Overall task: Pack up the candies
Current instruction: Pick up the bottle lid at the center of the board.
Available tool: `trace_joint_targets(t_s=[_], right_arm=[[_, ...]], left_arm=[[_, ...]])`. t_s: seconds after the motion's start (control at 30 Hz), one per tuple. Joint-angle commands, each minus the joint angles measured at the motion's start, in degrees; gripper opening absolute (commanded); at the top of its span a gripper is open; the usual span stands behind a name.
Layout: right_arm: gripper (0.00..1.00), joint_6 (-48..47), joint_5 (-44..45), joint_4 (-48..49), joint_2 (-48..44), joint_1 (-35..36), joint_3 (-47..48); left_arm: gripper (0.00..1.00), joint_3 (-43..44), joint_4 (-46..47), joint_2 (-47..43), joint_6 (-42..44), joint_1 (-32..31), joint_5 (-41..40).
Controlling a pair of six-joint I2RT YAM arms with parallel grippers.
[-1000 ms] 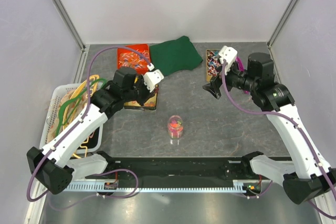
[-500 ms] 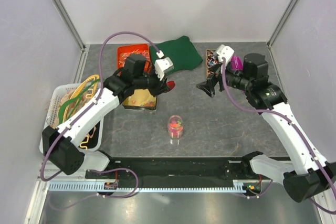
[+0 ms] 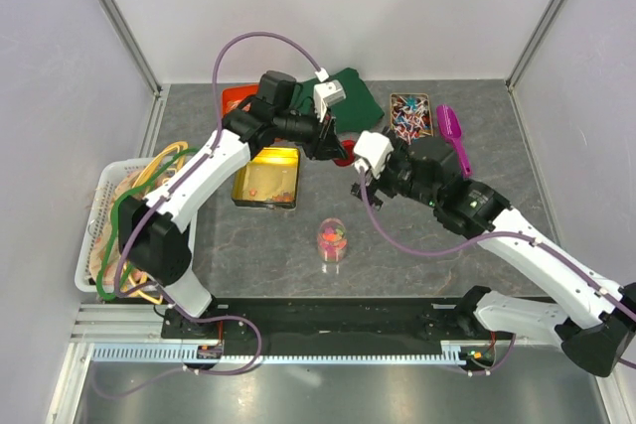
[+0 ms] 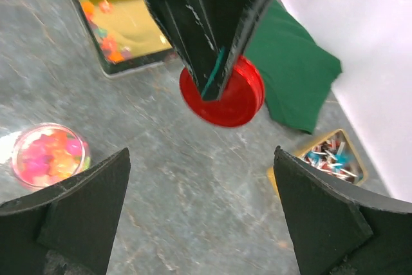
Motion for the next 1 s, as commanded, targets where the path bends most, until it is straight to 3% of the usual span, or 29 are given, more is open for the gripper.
trace_joint_targets(t_s=[0.0, 0.27, 0.37, 0.6, 0.97], right_arm=[[0.98, -5.26, 15.7, 6.15, -0.09, 5.47, -2.76], [0.98, -6.5, 18.54, 10.11, 1.32, 6.98, -3.99], [0.98, -5.88, 15.3, 8.98, 1.5, 6.98, -3.55], [0.98, -5.44, 11.34, 6.95, 0.8, 7.15, -3.72], [0.95, -5.88, 13.09, 9.15, 2.46, 7.33, -4.78]], left_arm=[[0.02, 2.24, -2.01, 2.55, -4.43, 0.24, 10.52], [0.02, 2.15, -1.92, 3.43, -5.4, 0.33, 19.22], [0.02, 2.24, -1.84, 3.26, -5.93, 0.5, 21.25], [0.02, 2.42, -0.43, 4.4, -8.48, 2.08, 23.54], [0.02, 2.77, 0.36, 6.51, -9.97, 2.97, 26.35]])
